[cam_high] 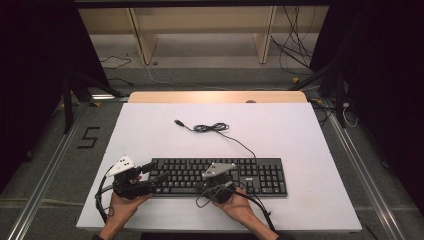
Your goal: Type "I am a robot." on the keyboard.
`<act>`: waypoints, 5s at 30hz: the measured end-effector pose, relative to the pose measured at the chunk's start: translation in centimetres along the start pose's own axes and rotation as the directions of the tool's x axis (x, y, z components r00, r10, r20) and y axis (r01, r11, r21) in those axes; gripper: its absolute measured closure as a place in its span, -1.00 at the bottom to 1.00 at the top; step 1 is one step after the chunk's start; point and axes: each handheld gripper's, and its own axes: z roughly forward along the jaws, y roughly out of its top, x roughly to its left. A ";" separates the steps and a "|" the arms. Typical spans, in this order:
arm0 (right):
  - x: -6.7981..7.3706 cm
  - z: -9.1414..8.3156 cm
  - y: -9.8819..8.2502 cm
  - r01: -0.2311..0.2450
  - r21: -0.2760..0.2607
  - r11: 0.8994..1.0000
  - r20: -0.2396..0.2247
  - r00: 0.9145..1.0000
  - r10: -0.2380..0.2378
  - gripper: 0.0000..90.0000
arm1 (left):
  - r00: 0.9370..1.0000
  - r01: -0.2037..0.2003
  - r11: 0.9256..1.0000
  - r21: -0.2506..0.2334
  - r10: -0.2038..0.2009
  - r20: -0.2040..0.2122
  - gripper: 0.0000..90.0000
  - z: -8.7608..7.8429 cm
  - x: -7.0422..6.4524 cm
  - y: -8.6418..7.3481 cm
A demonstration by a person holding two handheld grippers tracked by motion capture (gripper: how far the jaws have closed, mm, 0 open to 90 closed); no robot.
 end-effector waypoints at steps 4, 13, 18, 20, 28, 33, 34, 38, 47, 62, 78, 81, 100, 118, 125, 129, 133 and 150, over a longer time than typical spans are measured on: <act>0.1 0.2 -0.1 0.008 0.015 1.000 0.011 1.000 -0.009 1.00 | 1.000 0.001 1.000 0.001 -0.001 0.000 -0.37 0.0 0.0 0.0; 0.2 0.3 -0.2 0.007 0.005 1.000 0.008 1.000 -0.007 1.00 | 1.000 -0.002 1.000 0.003 0.002 -0.003 -0.37 0.0 0.0 0.0; 0.2 -0.3 -0.1 -0.012 -0.027 1.000 -0.011 1.000 0.011 0.99 | 1.000 -0.002 1.000 0.005 0.002 -0.006 -0.37 0.0 0.2 0.0; 0.1 -0.6 0.0 -0.019 -0.043 0.999 -0.013 1.000 0.019 0.96 | 1.000 -0.002 1.000 0.005 0.002 -0.007 -0.37 0.0 0.1 0.0; -0.5 -2.1 0.1 -0.050 -0.086 0.995 -0.020 0.999 0.048 0.66 | 1.000 0.006 1.000 0.007 -0.005 -0.015 -0.36 0.1 0.2 0.0; -0.9 -3.2 0.2 -0.067 -0.115 0.991 -0.029 0.998 0.064 0.42 | 1.000 0.014 1.000 0.017 -0.014 -0.026 -0.33 0.2 0.3 -0.1; -1.0 -3.5 0.2 -0.072 -0.121 0.990 -0.029 0.997 0.069 0.37 | 0.999 0.015 1.000 0.020 -0.015 -0.029 -0.31 0.2 0.4 -0.1; -1.2 -4.2 0.4 -0.083 -0.138 0.987 -0.032 0.996 0.079 0.14 | 0.999 0.031 0.999 0.029 -0.030 -0.044 -0.25 0.2 0.6 -0.1; -1.5 -5.6 0.1 -0.099 -0.173 0.980 -0.021 0.995 0.096 -0.10 | 0.993 0.085 0.994 0.074 -0.079 -0.082 0.09 0.6 1.6 -0.3; -1.5 -6.9 -0.4 -0.109 -0.202 0.973 -0.013 0.994 0.109 -0.25 | 0.994 0.048 0.979 0.196 -0.029 -0.102 0.82 2.0 1.7 -0.8; -1.3 -7.2 -0.7 -0.106 -0.211 0.972 -0.011 0.994 0.106 -0.30 | 0.992 0.039 0.967 0.253 -0.007 -0.123 0.96 3.0 1.7 -1.2; -1.3 -7.2 -0.7 -0.104 -0.210 0.972 -0.012 0.995 0.104 -0.30 | 0.992 0.033 0.965 0.259 -0.001 -0.124 0.97 3.0 1.7 -1.2; -1.4 -7.0 -0.6 -0.104 -0.216 0.971 -0.004 0.994 0.106 -0.30 | 0.996 0.043 0.984 0.174 -0.029 -0.084 0.71 1.8 1.5 -0.5; -1.4 -5.9 -0.5 -0.100 -0.213 0.972 -0.006 0.995 0.101 -0.31 | 0.999 0.027 0.999 0.028 -0.027 -0.020 -0.18 0.7 0.4 -0.1; -1.2 -5.1 -0.2 -0.089 -0.198 0.976 -0.017 0.996 0.087 -0.23 | 1.000 0.016 1.000 0.010 -0.016 -0.013 -0.30 0.6 0.3 0.0; -1.0 -4.5 0.0 -0.082 -0.177 0.981 -0.025 0.997 0.079 -0.07 | 1.000 0.013 1.000 -0.004 -0.013 -0.012 -0.32 0.5 0.3 0.0; -0.9 -3.8 0.2 -0.074 -0.148 0.986 -0.029 0.997 0.070 0.14 | 1.000 0.014 1.000 -0.009 -0.014 -0.013 -0.35 0.4 0.2 0.0; -0.4 -1.8 0.4 -0.029 -0.080 0.996 -0.032 0.999 0.026 0.93 | 1.000 -0.001 1.000 -0.030 0.001 -0.015 -0.38 0.2 0.1 0.1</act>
